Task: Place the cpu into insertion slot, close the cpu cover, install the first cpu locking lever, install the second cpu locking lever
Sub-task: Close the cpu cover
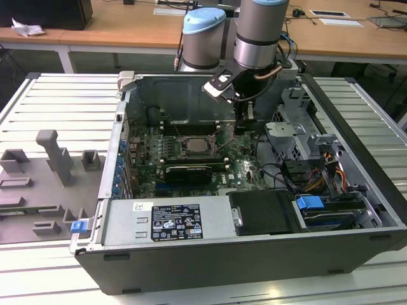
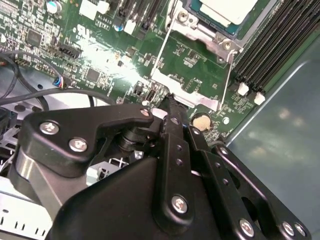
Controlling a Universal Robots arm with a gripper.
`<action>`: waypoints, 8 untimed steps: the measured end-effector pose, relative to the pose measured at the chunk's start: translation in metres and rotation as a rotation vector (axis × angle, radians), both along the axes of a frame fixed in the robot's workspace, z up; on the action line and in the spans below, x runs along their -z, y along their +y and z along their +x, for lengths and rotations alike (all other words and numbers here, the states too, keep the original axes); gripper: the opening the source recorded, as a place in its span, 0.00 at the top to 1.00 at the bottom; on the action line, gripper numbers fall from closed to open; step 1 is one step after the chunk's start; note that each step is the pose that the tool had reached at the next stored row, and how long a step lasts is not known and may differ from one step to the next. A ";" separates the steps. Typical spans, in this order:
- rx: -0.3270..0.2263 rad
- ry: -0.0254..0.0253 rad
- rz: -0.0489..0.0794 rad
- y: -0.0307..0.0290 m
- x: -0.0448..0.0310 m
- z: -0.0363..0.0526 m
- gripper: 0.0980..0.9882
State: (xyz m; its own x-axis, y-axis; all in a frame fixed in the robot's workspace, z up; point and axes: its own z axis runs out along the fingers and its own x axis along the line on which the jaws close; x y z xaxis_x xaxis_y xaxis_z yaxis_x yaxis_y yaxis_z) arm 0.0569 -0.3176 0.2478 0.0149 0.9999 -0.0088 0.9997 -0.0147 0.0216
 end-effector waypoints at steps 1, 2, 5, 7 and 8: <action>0.000 0.0000 0.000 0.0000 -0.0001 -0.0002 0.99; 0.000 0.0001 0.000 0.0000 -0.0005 -0.0004 0.99; 0.000 0.0000 0.000 -0.0001 -0.0018 -0.0029 0.99; 0.000 0.0001 0.000 -0.0001 -0.0019 -0.0058 0.99; 0.000 0.0000 0.000 -0.0001 -0.0018 -0.0067 0.99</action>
